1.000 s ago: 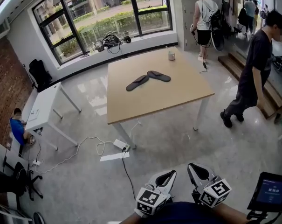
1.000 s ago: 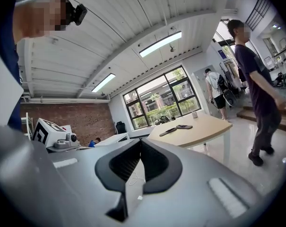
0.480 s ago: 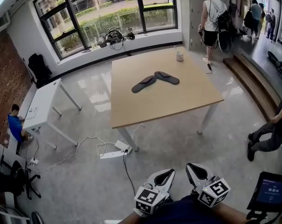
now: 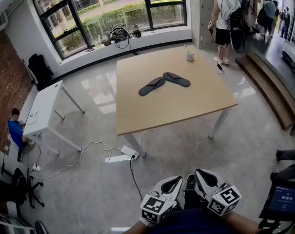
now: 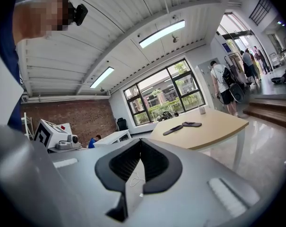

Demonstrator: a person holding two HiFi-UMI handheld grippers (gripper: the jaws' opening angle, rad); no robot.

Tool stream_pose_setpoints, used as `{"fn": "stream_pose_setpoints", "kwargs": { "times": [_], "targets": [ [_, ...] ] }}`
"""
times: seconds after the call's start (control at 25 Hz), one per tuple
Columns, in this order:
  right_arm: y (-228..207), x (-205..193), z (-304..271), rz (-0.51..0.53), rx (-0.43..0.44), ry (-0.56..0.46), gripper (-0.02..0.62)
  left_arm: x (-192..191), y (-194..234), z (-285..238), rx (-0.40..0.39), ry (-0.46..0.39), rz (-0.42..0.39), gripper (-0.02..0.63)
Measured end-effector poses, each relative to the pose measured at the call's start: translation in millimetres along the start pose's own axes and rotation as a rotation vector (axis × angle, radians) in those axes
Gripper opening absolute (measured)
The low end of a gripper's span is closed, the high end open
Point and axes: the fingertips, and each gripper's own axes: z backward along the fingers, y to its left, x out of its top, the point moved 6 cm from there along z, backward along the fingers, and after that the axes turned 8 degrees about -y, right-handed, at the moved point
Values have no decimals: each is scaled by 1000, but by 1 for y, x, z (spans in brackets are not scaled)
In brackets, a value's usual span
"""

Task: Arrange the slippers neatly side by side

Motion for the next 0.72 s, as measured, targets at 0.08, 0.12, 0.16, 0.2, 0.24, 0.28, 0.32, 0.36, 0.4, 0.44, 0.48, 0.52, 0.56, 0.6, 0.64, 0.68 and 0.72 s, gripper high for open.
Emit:
{"fn": "stream_pose_setpoints", "kwargs": {
  "times": [0.08,0.12,0.16,0.2,0.24,0.28,0.32,0.36,0.4,0.44,0.48,0.52,0.56,0.6,0.64,0.68,0.72],
  "targets": [
    [2,1,-3,-7,1,-4,11,4,1,3,0,3,-6,5],
    [4,2,-4,-9,3,-6,11,4,3,4,2,3,-14,5],
    [6,3,-6,-10,6,-7,11,5,4,7,6,2,-19,5],
    [9,3,-7,-10,11,-8,11,6,5,10,11,0,-21,5],
    [13,4,-7,-9,17,-8,11,8,6,13,17,-1,-21,5],
    [16,5,-9,-8,23,-8,11,9,6,15,22,-1,-22,5],
    [16,7,-12,-9,30,-8,11,12,9,15,27,0,-23,5],
    [11,9,-20,-11,38,-7,11,14,13,9,33,2,-24,5],
    [0,12,-30,-14,47,-4,11,16,20,-3,41,4,-25,5],
    [-15,14,-42,-16,58,1,11,17,29,-20,51,4,-24,5],
    [-31,16,-54,-18,67,6,11,18,37,-36,61,4,-23,5],
    [-45,16,-63,-20,75,11,11,19,43,-51,71,4,-22,5],
    [-55,17,-71,-22,83,17,11,21,49,-61,79,4,-21,5],
    [-63,18,-78,-24,90,20,11,22,54,-69,84,5,-21,5],
    [-69,20,-85,-26,95,21,11,24,59,-77,89,5,-21,5],
    [-75,24,-92,-26,98,19,11,27,63,-84,93,5,-21,5],
    [-81,29,-100,-24,99,16,11,31,68,-92,96,4,-20,5]
  ]
}}
